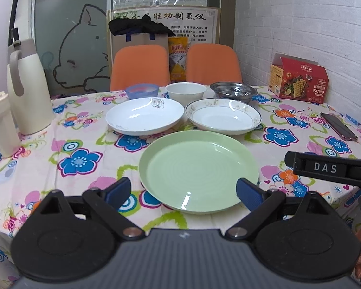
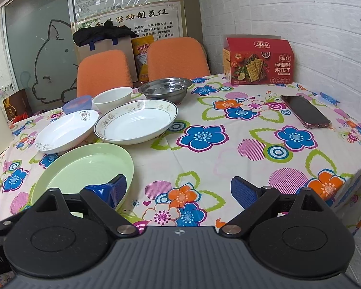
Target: Organize plates and bowls
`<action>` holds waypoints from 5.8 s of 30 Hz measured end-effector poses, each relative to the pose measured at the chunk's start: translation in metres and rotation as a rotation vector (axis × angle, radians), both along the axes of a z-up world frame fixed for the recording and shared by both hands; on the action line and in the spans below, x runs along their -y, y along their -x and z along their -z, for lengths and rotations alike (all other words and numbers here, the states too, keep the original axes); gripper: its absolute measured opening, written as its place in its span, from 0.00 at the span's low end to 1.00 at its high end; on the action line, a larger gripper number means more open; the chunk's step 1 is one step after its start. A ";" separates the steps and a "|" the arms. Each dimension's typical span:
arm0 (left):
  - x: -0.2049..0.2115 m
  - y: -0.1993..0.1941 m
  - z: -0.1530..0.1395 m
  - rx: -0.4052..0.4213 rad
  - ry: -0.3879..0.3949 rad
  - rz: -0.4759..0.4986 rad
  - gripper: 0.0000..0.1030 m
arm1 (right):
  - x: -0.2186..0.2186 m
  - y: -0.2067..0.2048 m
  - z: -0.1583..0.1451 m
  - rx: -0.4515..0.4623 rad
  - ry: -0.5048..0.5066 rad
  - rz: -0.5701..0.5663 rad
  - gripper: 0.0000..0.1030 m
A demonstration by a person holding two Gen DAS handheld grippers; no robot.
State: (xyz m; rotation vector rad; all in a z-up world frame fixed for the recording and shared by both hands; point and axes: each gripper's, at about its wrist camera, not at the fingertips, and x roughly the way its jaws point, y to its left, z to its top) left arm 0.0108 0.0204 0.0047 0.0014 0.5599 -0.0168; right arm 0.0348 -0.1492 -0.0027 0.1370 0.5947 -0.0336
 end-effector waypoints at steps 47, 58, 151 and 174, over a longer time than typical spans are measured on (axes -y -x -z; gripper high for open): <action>-0.059 -0.135 0.042 -0.311 0.026 0.099 0.82 | -0.065 -0.075 0.038 -0.091 0.087 -0.472 0.76; -0.088 -0.110 0.016 -0.294 0.108 0.024 0.41 | -0.092 -0.054 0.013 -0.019 0.046 -0.502 0.68; -0.193 -0.311 0.036 -0.311 0.084 -0.064 0.75 | -0.168 -0.250 0.024 -0.131 0.101 -0.621 0.72; -0.186 -0.301 0.042 -0.290 0.079 -0.019 0.72 | -0.177 -0.229 0.036 -0.046 0.061 -0.659 0.75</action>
